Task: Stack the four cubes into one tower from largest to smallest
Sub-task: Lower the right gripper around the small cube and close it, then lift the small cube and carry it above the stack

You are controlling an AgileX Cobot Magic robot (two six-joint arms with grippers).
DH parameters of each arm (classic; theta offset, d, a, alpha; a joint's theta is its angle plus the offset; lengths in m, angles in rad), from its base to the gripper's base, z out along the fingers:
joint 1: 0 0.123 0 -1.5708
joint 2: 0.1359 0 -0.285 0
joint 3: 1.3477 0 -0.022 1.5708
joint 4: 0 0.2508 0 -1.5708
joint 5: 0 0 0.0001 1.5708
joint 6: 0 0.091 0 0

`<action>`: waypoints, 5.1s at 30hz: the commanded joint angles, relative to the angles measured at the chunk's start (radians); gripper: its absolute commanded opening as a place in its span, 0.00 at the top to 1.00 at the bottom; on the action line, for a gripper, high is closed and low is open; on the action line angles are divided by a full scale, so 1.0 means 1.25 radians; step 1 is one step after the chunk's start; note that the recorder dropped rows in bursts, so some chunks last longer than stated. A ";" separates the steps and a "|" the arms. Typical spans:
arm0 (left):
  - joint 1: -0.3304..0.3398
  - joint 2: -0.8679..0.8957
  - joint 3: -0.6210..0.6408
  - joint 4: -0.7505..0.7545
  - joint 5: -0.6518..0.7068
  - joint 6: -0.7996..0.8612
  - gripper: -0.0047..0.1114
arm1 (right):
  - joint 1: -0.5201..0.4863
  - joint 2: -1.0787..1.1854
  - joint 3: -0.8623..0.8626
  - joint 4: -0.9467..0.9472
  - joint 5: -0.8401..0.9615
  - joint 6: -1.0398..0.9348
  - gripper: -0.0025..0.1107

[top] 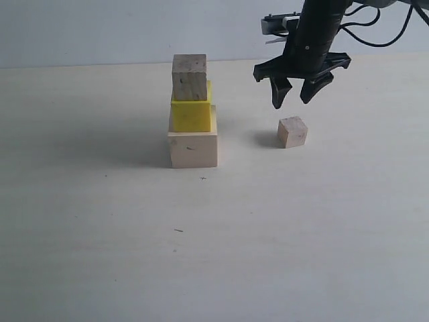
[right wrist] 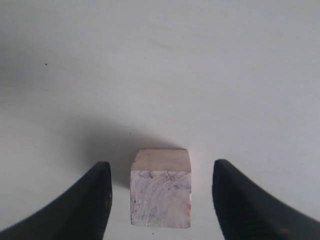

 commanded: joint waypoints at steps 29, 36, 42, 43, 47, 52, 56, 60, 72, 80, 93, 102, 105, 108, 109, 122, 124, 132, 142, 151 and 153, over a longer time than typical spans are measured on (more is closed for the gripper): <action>0.002 0.003 0.004 -0.004 0.023 -0.001 0.96 | -0.001 -0.053 0.077 0.013 -0.002 0.012 0.50; 0.002 0.003 0.004 -0.004 0.043 -0.001 0.96 | -0.005 -0.046 0.077 0.018 -0.002 0.012 0.43; 0.002 0.003 0.004 -0.004 0.043 -0.001 0.96 | -0.005 -0.029 0.077 0.025 -0.002 0.012 0.43; 0.002 0.003 0.004 -0.004 0.043 -0.001 0.96 | -0.005 -0.026 0.077 0.025 -0.002 0.012 0.43; 0.002 0.003 0.004 -0.004 0.043 -0.001 0.96 | -0.005 -0.011 0.077 0.025 -0.002 0.012 0.43; 0.002 0.003 0.004 -0.005 0.043 -0.001 0.96 | -0.005 0.007 0.077 0.023 -0.002 0.012 0.43; 0.002 0.003 0.004 -0.005 0.043 -0.001 0.96 | -0.005 0.014 0.077 0.023 -0.002 0.012 0.43; 0.002 0.003 0.004 -0.005 0.043 -0.001 0.96 | -0.005 0.021 0.077 0.029 -0.002 0.012 0.43; 0.002 0.003 0.004 -0.005 0.043 -0.001 0.96 | -0.005 0.038 0.077 0.038 -0.002 0.012 0.43; 0.002 0.003 0.004 -0.009 0.043 -0.001 0.96 | -0.005 0.057 0.077 0.038 -0.002 0.012 0.43; 0.002 0.003 0.004 -0.015 0.043 -0.001 0.96 | -0.005 0.061 0.077 0.035 -0.043 -0.023 0.43; 0.002 0.003 0.004 -0.027 0.043 0.001 0.96 | -0.005 0.070 0.077 0.011 -0.052 -0.030 0.43; 0.002 0.003 0.004 -0.027 0.043 0.001 0.96 | -0.005 0.070 0.077 0.009 -0.056 -0.030 0.46; 0.002 0.003 0.004 -0.027 0.043 0.001 0.96 | -0.005 0.070 0.077 0.004 -0.056 -0.030 0.48; 0.002 0.003 0.004 -0.027 0.043 0.001 0.96 | -0.005 0.070 0.077 0.002 -0.056 -0.030 0.48; 0.002 0.003 0.004 -0.027 0.043 0.002 0.96 | -0.006 0.026 0.075 0.000 -0.021 -0.079 0.98; 0.002 0.003 0.004 -0.027 0.043 0.002 0.96 | -0.011 -0.005 0.075 0.007 -0.017 -0.117 0.98; 0.002 0.003 0.004 -0.027 0.043 0.002 0.96 | -0.097 -0.155 0.210 0.110 -0.133 -0.238 0.98; 0.002 0.008 0.004 -0.024 0.021 0.031 0.96 | -0.264 -0.502 0.736 1.037 -0.153 -1.470 0.98; 0.002 0.008 0.004 -0.024 0.021 0.044 0.96 | -0.264 -0.503 0.747 1.134 -0.201 -1.484 0.98; 0.002 0.008 0.004 -0.024 0.021 0.044 0.96 | -0.264 -0.503 0.747 1.200 -0.192 -1.571 0.98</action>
